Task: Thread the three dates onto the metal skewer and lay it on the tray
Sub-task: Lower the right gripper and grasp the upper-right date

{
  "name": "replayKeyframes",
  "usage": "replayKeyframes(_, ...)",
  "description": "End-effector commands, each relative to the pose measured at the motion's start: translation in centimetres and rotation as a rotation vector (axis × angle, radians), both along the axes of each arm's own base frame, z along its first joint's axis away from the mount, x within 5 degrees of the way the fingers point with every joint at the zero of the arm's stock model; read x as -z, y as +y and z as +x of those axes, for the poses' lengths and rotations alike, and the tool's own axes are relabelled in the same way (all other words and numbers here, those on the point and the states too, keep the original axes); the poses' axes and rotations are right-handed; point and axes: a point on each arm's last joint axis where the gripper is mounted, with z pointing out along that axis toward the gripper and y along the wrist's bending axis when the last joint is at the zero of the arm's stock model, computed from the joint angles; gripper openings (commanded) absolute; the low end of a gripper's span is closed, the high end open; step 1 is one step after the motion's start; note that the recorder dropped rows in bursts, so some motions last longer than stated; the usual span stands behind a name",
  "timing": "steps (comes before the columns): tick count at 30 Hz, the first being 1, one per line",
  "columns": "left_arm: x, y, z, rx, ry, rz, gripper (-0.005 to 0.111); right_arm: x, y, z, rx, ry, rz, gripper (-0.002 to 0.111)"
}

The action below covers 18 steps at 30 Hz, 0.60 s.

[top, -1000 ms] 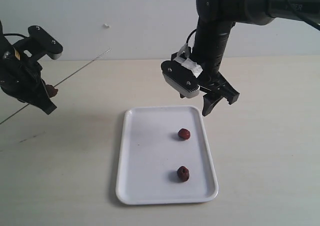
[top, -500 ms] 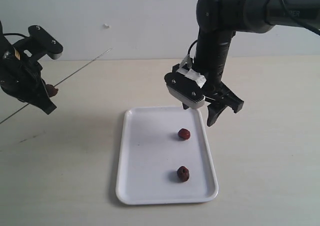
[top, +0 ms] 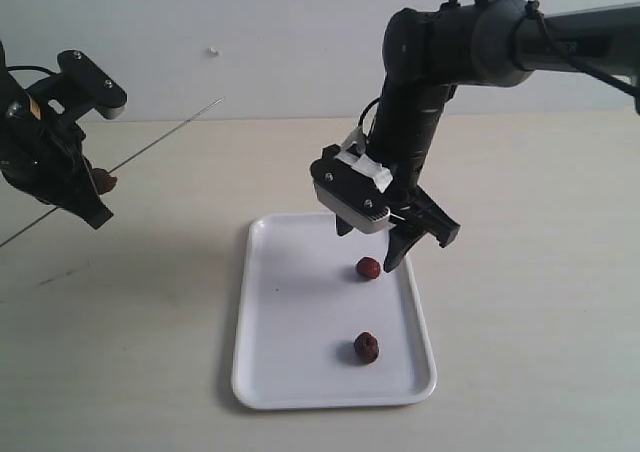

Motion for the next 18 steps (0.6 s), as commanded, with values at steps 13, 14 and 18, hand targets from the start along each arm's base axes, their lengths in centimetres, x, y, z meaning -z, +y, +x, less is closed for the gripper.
replayKeyframes(13,-0.6,-0.3,0.2,0.0,-0.039,-0.027,0.0,2.8,0.0,0.3,-0.056,0.014,-0.048,0.066)
replayKeyframes(14,-0.6,-0.3,0.2,0.0,-0.039,-0.027,0.0,3.0,0.0,0.3,-0.057,0.017,-0.051,0.065)
replayKeyframes(18,-0.6,-0.3,0.2,-0.001,-0.038,-0.029,0.0,3.4,0.0,0.3,-0.056,0.015,-0.051,0.064)
